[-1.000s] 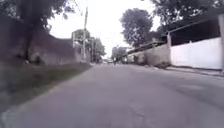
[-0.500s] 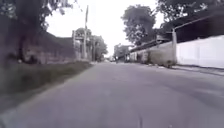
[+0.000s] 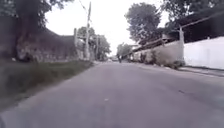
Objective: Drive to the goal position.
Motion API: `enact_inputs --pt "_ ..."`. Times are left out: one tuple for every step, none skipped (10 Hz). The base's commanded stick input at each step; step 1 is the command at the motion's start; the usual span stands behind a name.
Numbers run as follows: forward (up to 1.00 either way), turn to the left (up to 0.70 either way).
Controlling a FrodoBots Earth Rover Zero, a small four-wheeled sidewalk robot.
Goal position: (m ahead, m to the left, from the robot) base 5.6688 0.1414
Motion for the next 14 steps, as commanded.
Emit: enact_inputs --pt "1.0 0.14" --pt "1.0 0.38" --pt "1.0 0.22" --pt "1.0 0.06" --pt "1.0 0.0" --pt "1.0 0.0" --pt "1.0 0.0" --pt "1.0 0.0" --pt "1.0 0.0" --pt "1.0 0.0" --pt "1.0 0.0" --pt "1.0 0.0" --pt "1.0 0.0" --pt "1.0 0.0"
